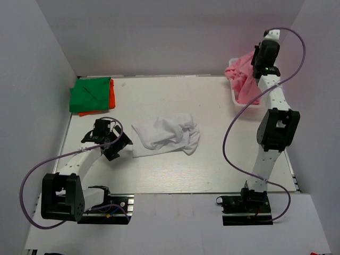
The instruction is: Fold and stack the t-shirts
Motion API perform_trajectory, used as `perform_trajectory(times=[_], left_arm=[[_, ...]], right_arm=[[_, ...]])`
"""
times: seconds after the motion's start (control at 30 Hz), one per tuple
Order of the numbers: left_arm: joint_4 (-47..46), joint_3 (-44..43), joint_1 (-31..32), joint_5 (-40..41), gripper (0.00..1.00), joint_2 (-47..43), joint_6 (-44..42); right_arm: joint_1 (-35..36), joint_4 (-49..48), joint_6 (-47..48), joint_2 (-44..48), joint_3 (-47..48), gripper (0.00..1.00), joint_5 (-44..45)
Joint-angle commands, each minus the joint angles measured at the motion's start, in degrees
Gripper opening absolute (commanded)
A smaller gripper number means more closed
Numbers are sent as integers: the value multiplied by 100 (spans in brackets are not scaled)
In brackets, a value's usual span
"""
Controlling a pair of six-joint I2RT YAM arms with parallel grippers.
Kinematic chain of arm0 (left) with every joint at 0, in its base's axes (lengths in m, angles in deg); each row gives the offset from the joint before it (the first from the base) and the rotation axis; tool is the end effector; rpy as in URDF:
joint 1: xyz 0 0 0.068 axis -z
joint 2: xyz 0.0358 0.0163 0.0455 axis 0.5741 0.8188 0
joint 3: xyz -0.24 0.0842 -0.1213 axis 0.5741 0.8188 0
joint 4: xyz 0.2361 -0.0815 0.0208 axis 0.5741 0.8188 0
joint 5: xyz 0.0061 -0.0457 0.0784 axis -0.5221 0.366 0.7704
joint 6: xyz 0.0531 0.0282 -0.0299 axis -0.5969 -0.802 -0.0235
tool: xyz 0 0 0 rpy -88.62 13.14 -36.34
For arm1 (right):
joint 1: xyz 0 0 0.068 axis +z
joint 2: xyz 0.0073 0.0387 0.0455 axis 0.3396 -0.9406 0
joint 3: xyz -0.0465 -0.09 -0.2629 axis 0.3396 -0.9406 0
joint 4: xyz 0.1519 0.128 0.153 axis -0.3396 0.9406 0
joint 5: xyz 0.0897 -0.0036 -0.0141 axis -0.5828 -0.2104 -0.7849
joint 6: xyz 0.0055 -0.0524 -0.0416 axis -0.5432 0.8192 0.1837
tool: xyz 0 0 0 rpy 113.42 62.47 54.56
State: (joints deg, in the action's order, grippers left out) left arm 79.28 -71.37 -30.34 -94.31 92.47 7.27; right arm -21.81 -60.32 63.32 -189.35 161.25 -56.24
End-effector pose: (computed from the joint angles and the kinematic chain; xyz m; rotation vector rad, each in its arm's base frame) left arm 0.2019 -0.0226 0.1852 -0.8798 2.5437 -0.4294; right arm 0.4963 -0.0322 0.3948 0.2350 1.6633 -0.2770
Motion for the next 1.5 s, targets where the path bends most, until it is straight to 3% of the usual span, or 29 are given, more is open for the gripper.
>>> perform_trajectory(times=[0.0,0.03,0.1,0.3,0.43,0.47,0.57,0.73,0.97,1.0,1.2,1.23,1.27,1.47], left_arm=[[-7,-11,50,-299,100,320,-111],[-7,-63,50,-299,100,322,-112],[54,-64,50,-299,100,374,-172],[599,-196,322,237,100,243,-393],[284,-20,576,342,100,322,-393],[231,-20,664,343,100,400,-341],[20,-20,884,343,100,523,-418],[-121,-20,1130,553,95,761,-419],[-253,279,1447,852,62,1323,-419],[-253,279,1508,922,52,1385,-419],[-657,165,1684,704,22,1517,-419],[-657,165,1684,755,4,1517,-419],[-657,112,1684,825,0,1465,-367],[-534,165,1737,1063,0,877,-314]], right_arm=[[-410,487,-566,-413,234,9,-287],[-446,523,-637,-440,164,44,-472],[-490,506,-603,-256,-11,90,-736],[-332,1286,-234,675,-266,90,-1466],[-104,1587,-399,1711,-1337,90,-1511],[45,1369,-488,2322,-2253,90,-1589],[483,1288,-515,3212,-3407,90,-1564],[1178,1376,-892,4154,-4632,90,-1590],[2110,1560,-1174,4938,-5865,90,-2090],[2207,1700,-1157,4956,-5944,90,-2256],[3332,2097,-1121,4545,-6655,90,-2249],[3533,2053,-1147,4456,-6691,90,-2284],[3744,2027,-1243,4369,-6735,90,-2284],[4326,1255,-1542,3709,-6894,90,-1784]])
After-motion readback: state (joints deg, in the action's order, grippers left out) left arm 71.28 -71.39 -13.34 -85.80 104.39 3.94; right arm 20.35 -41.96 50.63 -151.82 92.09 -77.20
